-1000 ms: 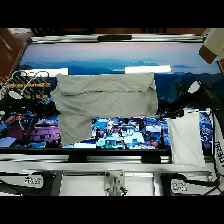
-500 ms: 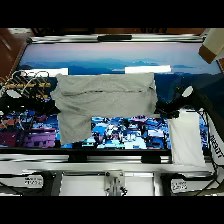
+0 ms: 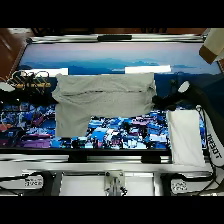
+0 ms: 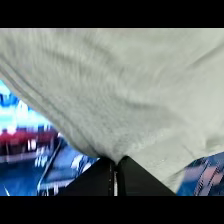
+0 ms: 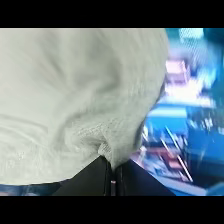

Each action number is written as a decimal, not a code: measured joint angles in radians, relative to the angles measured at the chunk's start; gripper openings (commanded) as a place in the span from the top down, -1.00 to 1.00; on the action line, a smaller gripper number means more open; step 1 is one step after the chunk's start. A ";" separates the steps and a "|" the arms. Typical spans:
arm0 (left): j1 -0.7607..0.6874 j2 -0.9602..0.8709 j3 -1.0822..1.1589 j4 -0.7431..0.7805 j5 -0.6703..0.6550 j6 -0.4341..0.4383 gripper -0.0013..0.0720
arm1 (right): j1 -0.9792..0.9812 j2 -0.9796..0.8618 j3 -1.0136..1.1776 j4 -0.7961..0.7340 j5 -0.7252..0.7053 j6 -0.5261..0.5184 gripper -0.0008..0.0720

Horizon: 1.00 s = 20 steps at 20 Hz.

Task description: Fold the shirts.

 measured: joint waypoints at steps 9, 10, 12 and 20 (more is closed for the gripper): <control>0.053 0.494 0.616 -0.006 0.235 0.044 0.88 | 0.004 0.505 0.542 -0.148 -0.111 -0.178 0.77; 0.071 0.552 0.659 -0.005 0.267 0.043 0.88 | 0.004 0.563 0.572 -0.163 -0.124 -0.184 0.77; 0.096 0.652 0.708 0.005 0.288 0.014 0.88 | 0.004 0.669 0.610 -0.187 -0.126 -0.186 0.77; 0.122 0.776 0.742 0.118 0.061 -0.063 0.88 | 0.004 0.801 0.649 -0.245 0.085 -0.162 0.77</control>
